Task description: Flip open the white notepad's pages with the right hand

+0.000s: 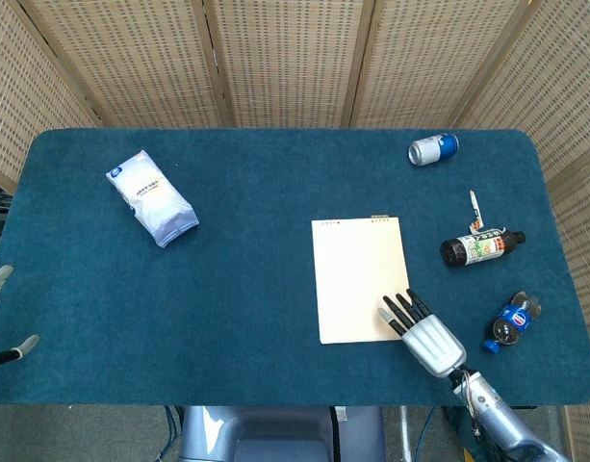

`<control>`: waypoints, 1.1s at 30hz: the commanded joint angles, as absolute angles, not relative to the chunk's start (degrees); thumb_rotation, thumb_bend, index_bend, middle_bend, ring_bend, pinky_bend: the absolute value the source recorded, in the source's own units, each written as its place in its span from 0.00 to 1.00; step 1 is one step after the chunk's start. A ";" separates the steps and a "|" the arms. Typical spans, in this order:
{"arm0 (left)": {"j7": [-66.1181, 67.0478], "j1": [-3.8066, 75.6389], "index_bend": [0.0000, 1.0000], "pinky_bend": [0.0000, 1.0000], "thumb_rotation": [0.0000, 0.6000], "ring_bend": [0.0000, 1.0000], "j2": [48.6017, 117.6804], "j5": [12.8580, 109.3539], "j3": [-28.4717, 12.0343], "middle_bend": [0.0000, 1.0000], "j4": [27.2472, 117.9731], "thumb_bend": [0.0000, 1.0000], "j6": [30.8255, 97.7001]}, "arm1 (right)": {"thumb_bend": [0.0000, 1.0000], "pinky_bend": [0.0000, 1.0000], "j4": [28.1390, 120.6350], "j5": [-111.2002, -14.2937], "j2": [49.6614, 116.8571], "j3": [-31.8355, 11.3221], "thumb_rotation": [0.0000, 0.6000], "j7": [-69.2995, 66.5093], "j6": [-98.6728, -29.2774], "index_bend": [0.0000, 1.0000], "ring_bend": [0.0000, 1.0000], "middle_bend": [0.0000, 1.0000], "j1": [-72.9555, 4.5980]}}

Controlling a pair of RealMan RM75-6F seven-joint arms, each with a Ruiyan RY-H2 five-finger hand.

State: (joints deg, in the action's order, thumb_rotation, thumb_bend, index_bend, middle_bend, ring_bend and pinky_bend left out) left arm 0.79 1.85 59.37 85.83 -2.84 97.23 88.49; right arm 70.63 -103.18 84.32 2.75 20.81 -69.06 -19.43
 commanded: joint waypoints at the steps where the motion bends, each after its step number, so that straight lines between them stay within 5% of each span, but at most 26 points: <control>1: 0.77 1.86 0.00 0.00 1.00 0.00 59.38 85.86 -2.80 0.00 97.21 0.00 88.44 | 0.40 0.00 70.31 -102.87 84.74 2.96 1.00 20.77 -68.98 0.00 0.00 0.00 -19.54; 33: 1.13 2.17 0.00 0.00 1.00 0.00 59.54 85.34 -2.84 0.00 97.21 0.00 87.88 | 0.41 0.00 67.51 -98.93 89.86 2.86 1.00 21.47 -68.28 0.01 0.00 0.00 -21.46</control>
